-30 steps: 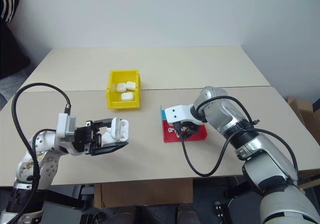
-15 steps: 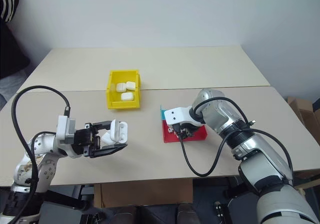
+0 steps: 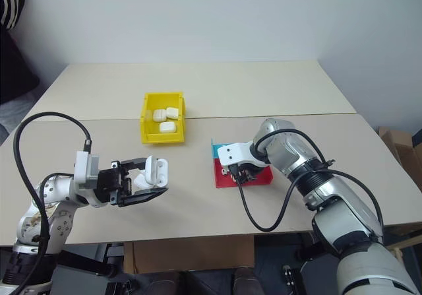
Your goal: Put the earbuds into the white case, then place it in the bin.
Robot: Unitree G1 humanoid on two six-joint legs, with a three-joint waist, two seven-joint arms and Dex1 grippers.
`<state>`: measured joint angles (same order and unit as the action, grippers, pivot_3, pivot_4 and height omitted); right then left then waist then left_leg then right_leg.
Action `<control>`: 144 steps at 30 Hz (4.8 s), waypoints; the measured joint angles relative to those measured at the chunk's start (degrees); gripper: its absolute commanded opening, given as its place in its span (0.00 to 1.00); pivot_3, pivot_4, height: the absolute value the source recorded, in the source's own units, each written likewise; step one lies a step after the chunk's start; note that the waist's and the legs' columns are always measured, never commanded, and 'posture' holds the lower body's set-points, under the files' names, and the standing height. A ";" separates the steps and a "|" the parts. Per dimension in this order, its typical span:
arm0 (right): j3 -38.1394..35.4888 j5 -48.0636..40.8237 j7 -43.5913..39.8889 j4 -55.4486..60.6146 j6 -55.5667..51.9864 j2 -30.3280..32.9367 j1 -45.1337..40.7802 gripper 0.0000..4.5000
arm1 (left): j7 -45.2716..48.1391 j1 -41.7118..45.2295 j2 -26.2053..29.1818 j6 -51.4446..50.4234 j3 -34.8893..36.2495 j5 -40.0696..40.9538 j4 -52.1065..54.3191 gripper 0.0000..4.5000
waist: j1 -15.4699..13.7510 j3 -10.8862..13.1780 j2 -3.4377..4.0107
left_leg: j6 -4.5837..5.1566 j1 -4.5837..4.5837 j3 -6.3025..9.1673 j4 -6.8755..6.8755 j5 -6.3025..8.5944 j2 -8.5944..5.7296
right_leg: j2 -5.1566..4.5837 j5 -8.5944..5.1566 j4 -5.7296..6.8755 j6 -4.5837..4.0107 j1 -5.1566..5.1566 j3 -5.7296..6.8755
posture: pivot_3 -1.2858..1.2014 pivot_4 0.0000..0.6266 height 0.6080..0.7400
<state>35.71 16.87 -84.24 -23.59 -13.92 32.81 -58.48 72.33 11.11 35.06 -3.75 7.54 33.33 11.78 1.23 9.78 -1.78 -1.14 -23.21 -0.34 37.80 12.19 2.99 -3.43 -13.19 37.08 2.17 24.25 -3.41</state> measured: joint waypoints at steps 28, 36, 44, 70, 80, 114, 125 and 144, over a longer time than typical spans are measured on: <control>-0.72 0.78 0.40 -0.11 1.43 -0.74 -0.08 0.20 | -1.41 -0.49 1.43 -0.20 -0.01 0.08 1.14 0.62 | 0.09 0.01 0.01 | 0.00 0.00 0.00 -0.02 0.00 0.01 | 0.00 0.00 0.00 0.00 0.01 0.00 | 0.52 0.24 1.00; -13.52 -8.78 -1.06 16.89 -11.30 5.65 0.34 0.20 | -4.93 2.73 1.31 -3.86 -0.21 2.67 4.98 0.62 | -0.66 0.07 0.05 | 0.00 -0.11 0.07 -0.05 0.00 0.01 | -0.02 -0.01 -0.10 0.01 0.01 0.09 | 0.52 0.24 1.00; -30.43 -21.64 5.10 28.74 -20.60 8.58 7.54 0.20 | -10.49 14.36 -1.66 -12.31 -4.71 5.07 7.45 0.62 | -0.27 0.07 0.03 | 0.00 -0.09 0.11 -0.04 0.00 0.00 | 0.00 -0.04 -0.11 0.08 -0.04 0.11 | 0.52 0.24 1.00; -47.93 -61.14 25.77 51.62 -12.56 -9.90 22.51 0.20 | -15.36 14.98 -4.06 -24.06 -5.35 16.19 13.88 0.62 | 0.76 0.08 0.04 | 0.00 -0.01 0.14 -0.06 0.00 0.01 | 0.02 -0.18 -0.07 0.30 -0.10 0.06 | 0.52 0.24 1.00; -41.20 -60.58 24.49 48.28 -6.42 -11.43 23.76 0.20 | -15.44 14.98 -4.42 -23.89 -5.36 16.22 13.91 0.62 | 0.99 0.08 0.04 | 0.00 -0.02 0.14 -0.06 0.00 0.00 | 0.02 -0.17 -0.08 0.29 -0.09 0.06 | 0.52 0.24 1.00; -36.24 -57.10 22.17 43.11 -0.41 -10.97 24.05 0.20 | -14.50 13.83 -4.44 -22.54 -5.28 15.75 14.49 0.62 | 1.00 0.08 0.04 | 0.00 -0.03 0.14 -0.06 0.00 0.00 | 0.02 -0.18 -0.09 0.30 -0.08 0.06 | 0.52 0.24 1.00; -36.10 -55.23 20.79 42.71 1.50 -10.19 25.37 0.32 | -14.27 13.76 -4.37 -22.53 -5.29 14.19 14.24 0.62 | 1.00 0.08 0.04 | 0.00 -0.03 0.14 -0.07 0.00 0.01 | 0.02 -0.23 -0.09 0.38 -0.07 0.06 | 0.52 0.24 1.00; -41.62 -59.30 17.27 37.75 -3.42 3.60 22.62 0.32 | -6.42 5.90 0.34 -15.19 -5.08 7.02 9.30 0.62 | 1.24 0.09 0.06 | 0.00 -0.01 0.06 -0.12 0.00 0.01 | 0.02 -0.24 -0.18 0.35 -0.03 0.02 | 0.52 0.24 1.00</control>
<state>-5.92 -42.43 -66.97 14.16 -17.34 36.41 -35.86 65.92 17.01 35.40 -18.94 2.46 40.35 21.08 2.47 9.87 -1.72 -1.14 -23.22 -0.28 37.68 12.19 3.00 -3.41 -13.44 36.90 2.52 24.22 -3.39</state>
